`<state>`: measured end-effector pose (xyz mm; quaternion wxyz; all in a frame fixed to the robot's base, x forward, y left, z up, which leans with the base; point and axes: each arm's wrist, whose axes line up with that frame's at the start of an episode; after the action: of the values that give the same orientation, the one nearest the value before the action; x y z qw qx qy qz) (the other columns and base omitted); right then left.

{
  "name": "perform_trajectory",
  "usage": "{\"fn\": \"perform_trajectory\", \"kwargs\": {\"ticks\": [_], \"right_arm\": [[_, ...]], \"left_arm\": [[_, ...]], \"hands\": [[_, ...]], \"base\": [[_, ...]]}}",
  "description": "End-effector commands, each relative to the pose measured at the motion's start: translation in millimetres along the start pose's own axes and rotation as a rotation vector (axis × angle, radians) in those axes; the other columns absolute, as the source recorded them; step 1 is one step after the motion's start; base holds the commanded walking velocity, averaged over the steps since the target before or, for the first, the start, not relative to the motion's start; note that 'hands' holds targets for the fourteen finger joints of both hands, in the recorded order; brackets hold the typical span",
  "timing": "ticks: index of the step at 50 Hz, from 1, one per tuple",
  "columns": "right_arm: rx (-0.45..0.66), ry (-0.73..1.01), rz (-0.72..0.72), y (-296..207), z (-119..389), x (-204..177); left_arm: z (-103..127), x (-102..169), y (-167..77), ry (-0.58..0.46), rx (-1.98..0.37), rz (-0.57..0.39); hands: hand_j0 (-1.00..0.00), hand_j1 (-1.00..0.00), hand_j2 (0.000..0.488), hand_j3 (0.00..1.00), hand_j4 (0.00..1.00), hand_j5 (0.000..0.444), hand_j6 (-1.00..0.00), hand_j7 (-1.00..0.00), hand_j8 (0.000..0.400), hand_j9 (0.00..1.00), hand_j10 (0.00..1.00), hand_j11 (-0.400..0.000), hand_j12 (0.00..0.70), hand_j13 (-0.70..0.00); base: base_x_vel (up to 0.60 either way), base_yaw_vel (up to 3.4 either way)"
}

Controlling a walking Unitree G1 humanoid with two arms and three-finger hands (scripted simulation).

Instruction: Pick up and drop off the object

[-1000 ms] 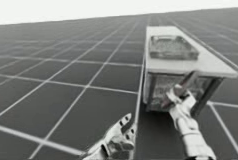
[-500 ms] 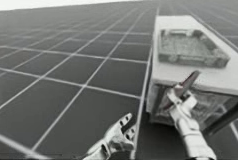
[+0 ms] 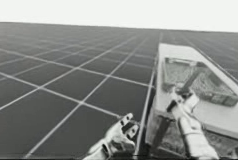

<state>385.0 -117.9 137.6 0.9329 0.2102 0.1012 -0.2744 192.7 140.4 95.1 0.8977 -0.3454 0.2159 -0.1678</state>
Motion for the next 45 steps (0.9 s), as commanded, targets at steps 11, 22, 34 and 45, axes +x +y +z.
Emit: {"fn": "perform_trajectory", "kwargs": {"ticks": [11, 22, 34, 45], "right_arm": [[-0.021, 0.008, 0.016, 7.4, -5.6, -2.6], [-0.021, 0.008, 0.016, 7.4, -5.6, -2.6], [-0.021, 0.008, 0.016, 7.4, -5.6, -2.6], [-0.021, 0.008, 0.016, 7.4, -5.6, -2.6]], "left_arm": [[-2.5, -2.2, 6.4, 0.0, -0.022, 0.014], [-2.5, -2.2, 6.4, 0.0, -0.022, 0.014], [-2.5, -2.2, 6.4, 0.0, -0.022, 0.014], [-2.5, -2.2, 6.4, 0.0, -0.022, 0.014]], "hands": [[0.0, 0.0, 0.0, 1.0, 1.0, 0.0, 0.0, 0.0, 0.0, 1.0, 1.0, -0.4, 0.0, -0.7], [0.0, 0.0, 0.0, 1.0, 1.0, 0.0, 0.0, 0.0, 0.0, 1.0, 1.0, -0.4, 0.0, -0.7], [0.0, 0.0, 0.0, 1.0, 1.0, 0.0, 0.0, 0.0, 0.0, 1.0, 1.0, -0.4, 0.0, -0.7], [0.0, 0.0, 0.0, 1.0, 1.0, 0.0, 0.0, 0.0, 0.0, 1.0, 1.0, -0.4, 0.0, -0.7]], "base": [[0.47, 0.17], [0.51, 0.03], [0.5, -0.16], [0.49, -0.16]]}}
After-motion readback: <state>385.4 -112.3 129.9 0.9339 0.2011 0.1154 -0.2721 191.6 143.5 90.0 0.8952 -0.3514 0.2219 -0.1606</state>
